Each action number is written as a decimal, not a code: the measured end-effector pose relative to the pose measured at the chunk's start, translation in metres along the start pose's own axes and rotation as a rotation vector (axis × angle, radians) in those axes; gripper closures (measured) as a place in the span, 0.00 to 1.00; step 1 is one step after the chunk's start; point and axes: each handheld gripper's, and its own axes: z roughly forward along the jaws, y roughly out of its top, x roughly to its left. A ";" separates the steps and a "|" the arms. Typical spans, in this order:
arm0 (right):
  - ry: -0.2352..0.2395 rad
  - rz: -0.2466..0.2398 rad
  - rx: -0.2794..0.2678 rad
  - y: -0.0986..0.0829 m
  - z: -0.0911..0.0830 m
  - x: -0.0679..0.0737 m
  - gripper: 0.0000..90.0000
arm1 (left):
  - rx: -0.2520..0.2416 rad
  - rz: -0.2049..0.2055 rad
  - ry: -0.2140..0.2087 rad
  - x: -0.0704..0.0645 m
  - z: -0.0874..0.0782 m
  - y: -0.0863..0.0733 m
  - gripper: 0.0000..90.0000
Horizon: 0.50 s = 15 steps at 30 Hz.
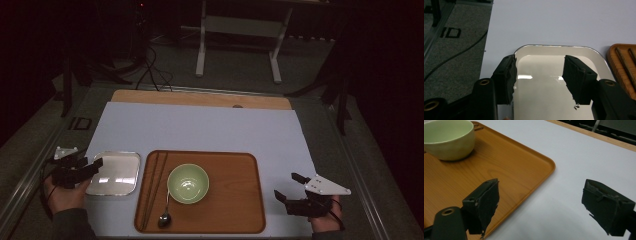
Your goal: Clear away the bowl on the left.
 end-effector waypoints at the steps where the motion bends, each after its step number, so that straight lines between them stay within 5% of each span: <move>1: 0.000 0.000 0.000 0.000 0.000 0.000 0.16 | 0.002 -0.003 0.001 0.001 0.000 0.000 0.48; 15: 0.000 0.000 0.001 0.000 0.000 0.000 0.16 | 0.031 -0.020 0.039 0.007 0.006 -0.003 0.39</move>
